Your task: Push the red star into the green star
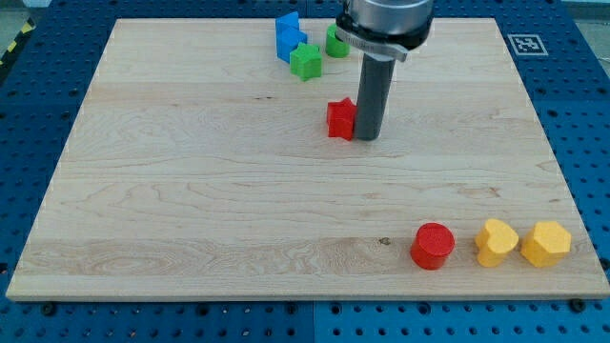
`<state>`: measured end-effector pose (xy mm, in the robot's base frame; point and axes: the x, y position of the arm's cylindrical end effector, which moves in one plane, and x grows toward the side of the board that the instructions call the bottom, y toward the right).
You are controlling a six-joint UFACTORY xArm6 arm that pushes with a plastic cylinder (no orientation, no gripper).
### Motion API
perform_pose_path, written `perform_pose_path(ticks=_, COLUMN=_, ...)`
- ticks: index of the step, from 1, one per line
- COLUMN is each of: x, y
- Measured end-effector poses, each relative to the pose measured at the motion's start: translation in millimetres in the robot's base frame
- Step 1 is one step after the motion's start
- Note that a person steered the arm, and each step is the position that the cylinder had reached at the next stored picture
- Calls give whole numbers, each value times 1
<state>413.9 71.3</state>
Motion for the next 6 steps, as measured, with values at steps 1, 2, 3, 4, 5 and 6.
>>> perform_pose_path(ticks=1, x=-22, y=-3)
perform_pose_path(ticks=2, x=-10, y=-3)
perform_pose_path(ticks=3, x=35, y=7)
perform_pose_path(ticks=4, x=23, y=-15)
perform_pose_path(ticks=5, x=-6, y=-32)
perform_pose_path(ticks=6, x=-36, y=-38)
